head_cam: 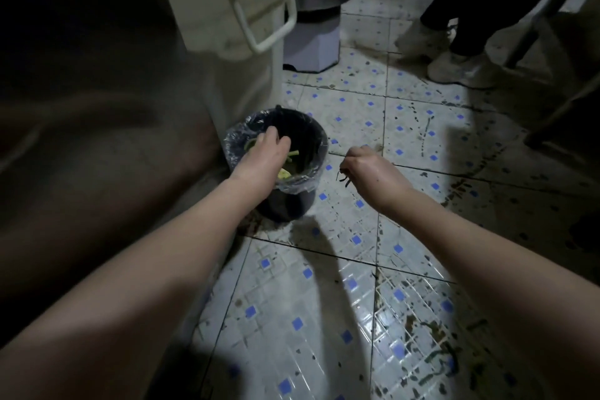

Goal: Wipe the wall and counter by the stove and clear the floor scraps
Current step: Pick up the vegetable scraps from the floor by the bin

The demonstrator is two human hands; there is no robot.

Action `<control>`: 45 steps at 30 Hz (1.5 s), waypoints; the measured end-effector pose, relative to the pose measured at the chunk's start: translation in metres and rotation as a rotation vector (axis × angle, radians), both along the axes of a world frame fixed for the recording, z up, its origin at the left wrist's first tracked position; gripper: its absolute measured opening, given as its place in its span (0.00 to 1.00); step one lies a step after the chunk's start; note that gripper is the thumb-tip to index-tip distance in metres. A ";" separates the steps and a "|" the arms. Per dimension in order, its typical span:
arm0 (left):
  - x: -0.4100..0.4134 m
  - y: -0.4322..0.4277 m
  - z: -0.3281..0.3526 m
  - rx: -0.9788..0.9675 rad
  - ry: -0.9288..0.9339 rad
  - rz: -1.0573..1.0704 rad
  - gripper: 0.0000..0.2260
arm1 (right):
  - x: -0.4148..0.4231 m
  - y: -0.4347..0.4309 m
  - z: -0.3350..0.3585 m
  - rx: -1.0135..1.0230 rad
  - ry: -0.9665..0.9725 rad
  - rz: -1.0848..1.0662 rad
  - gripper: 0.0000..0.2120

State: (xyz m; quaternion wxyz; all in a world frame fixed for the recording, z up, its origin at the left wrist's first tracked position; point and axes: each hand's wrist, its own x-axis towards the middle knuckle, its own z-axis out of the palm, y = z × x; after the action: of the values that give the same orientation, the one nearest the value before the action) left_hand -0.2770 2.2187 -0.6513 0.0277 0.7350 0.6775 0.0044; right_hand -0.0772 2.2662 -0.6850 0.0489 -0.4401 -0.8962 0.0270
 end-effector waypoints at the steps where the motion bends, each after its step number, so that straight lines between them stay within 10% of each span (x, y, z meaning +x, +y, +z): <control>1: -0.002 0.002 -0.004 -0.016 -0.008 0.011 0.22 | -0.006 0.003 0.000 0.001 0.003 0.007 0.10; 23: -0.013 -0.039 -0.043 0.043 0.027 0.158 0.23 | -0.101 0.040 0.003 -0.120 0.108 0.135 0.14; 45: 0.051 -0.066 -0.072 0.023 0.157 -0.096 0.22 | 0.042 -0.048 -0.051 -0.066 0.030 -0.125 0.22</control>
State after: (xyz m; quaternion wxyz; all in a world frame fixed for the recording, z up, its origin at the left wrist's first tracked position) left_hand -0.2256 2.1522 -0.7231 -0.0338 0.7650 0.6415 -0.0469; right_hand -0.0353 2.2186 -0.7362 0.0492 -0.4960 -0.8649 0.0599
